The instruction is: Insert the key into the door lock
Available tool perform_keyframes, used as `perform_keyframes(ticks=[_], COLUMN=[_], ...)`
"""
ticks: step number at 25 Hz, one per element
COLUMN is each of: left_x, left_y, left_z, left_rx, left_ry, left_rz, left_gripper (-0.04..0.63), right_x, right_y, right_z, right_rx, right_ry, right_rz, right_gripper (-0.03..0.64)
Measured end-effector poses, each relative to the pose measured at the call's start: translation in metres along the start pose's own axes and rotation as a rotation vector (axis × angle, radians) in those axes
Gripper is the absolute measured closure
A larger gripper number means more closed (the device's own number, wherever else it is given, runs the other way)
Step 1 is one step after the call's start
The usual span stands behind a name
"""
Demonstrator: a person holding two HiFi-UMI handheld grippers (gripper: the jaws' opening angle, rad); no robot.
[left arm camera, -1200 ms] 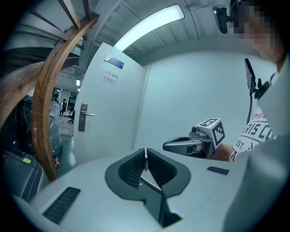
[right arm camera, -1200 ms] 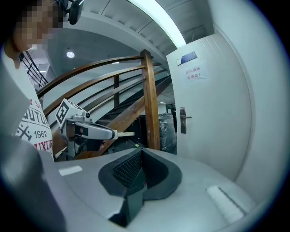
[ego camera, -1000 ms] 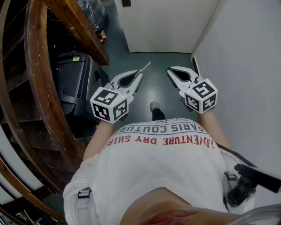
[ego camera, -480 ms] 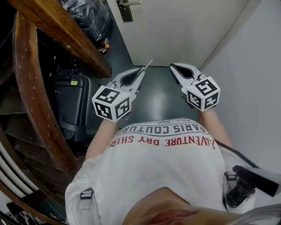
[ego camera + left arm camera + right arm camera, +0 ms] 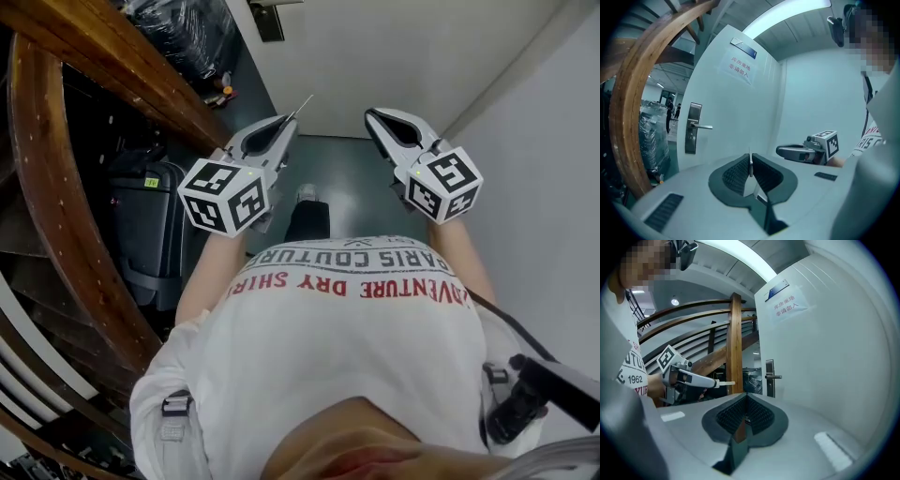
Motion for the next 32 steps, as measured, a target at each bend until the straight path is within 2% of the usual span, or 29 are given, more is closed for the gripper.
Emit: perform_keyframes(ticks=[4,12,16,20,26,31,32], left_x=[0.024,0.082,0.092,0.093,0.103,0.111,0.112], left_y=[0.039,0.142,0.18,0.207,0.233,0.245,0.247], left_z=[-0.003,0.012,0.015,0.017,0.013,0.018,0.018], left_rx=[-0.008,-0.054,-0.077,-0.08,-0.097,-0.116,-0.118], left_ry=[0.012,0.056,0.062,0.056,0.077,0.077,0.08], left_rz=[-0.008,0.002,0.03,0.054,0.058,0.046,0.044], left_gripper=[0.572,0.572,0.572,0.572,0.572,0.572,0.572], right_x=[0.032,0.147,0.193,0.225,0.276,0.317,0.322], right_y=[-0.018,-0.075,-0.101,-0.127,-0.157,-0.177,-0.181], right_z=[-0.006,-0.007,0.002,0.023,0.046,0.048,0.047], right_rx=[-0.015,0.006,-0.068,-0.138,-0.222,-0.292,-0.286], right_ry=[0.023,0.09,0.085,0.029,0.013,0.101,0.109], right_rz=[-0.02,0.017,0.046,0.045,0.024,0.023,0.023], right_gripper=[0.614,0.614,0.614,0.609,0.532,0.428,0.428])
Point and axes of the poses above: the fingertips, and each gripper's own axes: x forward along the fingers, y to its left, z out of its top, the point moved 9 cm from there along -x, backward along the fingers
